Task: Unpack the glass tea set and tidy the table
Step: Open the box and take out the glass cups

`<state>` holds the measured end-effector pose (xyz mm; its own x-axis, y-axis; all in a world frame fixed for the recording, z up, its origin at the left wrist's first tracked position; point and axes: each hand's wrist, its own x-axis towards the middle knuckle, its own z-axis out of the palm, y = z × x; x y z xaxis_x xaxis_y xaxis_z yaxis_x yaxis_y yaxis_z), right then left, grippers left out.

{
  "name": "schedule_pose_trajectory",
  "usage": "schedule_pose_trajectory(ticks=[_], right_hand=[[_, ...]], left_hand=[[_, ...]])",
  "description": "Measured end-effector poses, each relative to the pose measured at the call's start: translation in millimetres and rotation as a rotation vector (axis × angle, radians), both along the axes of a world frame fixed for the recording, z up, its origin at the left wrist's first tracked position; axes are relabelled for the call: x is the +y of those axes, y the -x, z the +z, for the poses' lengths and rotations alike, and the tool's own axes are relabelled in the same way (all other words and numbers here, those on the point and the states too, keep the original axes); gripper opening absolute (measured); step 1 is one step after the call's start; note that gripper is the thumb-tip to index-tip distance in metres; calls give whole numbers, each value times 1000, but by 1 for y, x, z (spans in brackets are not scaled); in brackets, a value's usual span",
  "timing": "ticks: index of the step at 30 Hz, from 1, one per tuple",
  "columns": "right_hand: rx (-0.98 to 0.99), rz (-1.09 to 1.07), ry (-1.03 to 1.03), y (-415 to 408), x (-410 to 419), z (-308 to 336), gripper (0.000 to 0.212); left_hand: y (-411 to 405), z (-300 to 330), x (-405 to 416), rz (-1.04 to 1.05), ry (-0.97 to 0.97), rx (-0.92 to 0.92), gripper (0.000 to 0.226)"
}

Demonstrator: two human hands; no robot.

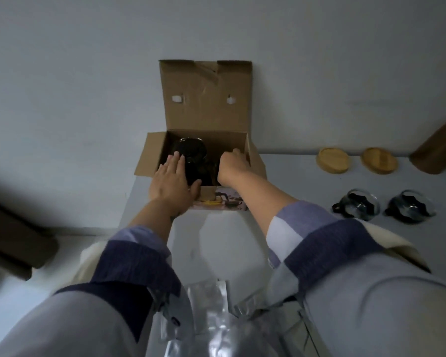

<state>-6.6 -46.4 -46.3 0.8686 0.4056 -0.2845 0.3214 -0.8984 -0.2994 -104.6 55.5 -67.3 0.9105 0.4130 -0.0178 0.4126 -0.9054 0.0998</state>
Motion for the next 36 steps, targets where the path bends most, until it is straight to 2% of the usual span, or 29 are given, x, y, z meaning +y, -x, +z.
schedule_pose_trajectory(ticks=[8, 13, 22, 28, 31, 36], right_hand=[[-82, 22, 225, -35, 23, -18, 65], [-95, 32, 249, -40, 25, -26, 61], [-353, 135, 228, -34, 19, -22, 65], [-454, 187, 49, -29, 1, -3, 79], [-406, 76, -133, -26, -9, 3, 88], [-274, -156, -512, -20, -34, 7, 84]], left_hand=[[-1, -11, 10, -20, 10, -36, 75], [-3, -13, 10, -8, 2, -41, 74], [-3, -11, 8, 1, -9, 8, 73], [-5, -6, 5, 2, -19, 68, 73], [-4, -3, 4, 7, -10, 87, 73], [-7, 2, 1, 35, 5, 117, 74]])
